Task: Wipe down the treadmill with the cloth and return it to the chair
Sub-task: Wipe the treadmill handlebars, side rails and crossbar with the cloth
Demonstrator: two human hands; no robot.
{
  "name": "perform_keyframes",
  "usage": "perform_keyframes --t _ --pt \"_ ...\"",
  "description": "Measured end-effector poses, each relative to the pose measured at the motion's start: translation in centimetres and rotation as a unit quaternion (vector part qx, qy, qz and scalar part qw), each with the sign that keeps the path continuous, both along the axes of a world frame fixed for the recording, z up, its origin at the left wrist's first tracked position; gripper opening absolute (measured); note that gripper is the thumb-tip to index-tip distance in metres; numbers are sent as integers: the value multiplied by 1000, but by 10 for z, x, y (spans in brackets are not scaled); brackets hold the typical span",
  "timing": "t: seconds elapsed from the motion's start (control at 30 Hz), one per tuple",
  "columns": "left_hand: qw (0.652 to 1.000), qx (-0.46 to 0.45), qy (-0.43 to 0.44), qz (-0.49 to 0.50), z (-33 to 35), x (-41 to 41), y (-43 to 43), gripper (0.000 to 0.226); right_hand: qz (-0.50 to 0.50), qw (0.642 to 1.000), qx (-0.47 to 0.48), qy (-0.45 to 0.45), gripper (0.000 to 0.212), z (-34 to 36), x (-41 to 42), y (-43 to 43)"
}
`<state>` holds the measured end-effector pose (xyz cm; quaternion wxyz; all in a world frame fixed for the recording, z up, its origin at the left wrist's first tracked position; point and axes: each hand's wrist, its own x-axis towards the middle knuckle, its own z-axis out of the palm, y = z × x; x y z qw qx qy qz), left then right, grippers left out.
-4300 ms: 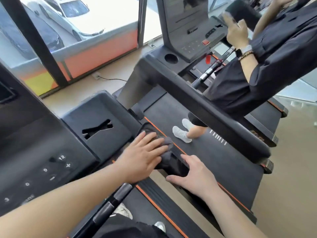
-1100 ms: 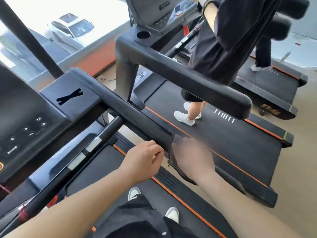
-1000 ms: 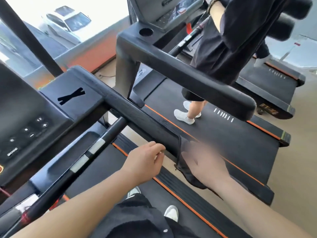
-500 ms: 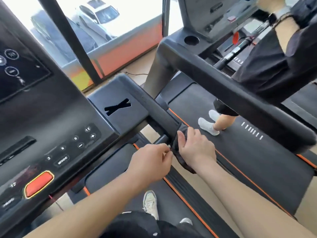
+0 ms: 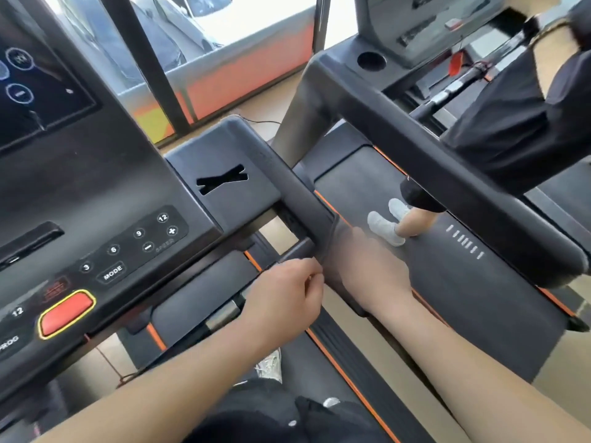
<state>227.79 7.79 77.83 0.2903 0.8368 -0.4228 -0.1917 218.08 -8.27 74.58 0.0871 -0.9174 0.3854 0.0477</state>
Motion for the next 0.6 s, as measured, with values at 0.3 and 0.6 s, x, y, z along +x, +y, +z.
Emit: perform_keyframes --t 0.3,0.6 --pt "958 32 267 101 20 -143 -53 67 -150 837 465 -246 41 38 -108 -23" --pt "909 12 128 395 -45 -144 -138 86 -127 903 339 -230 29 29 -276 -44"
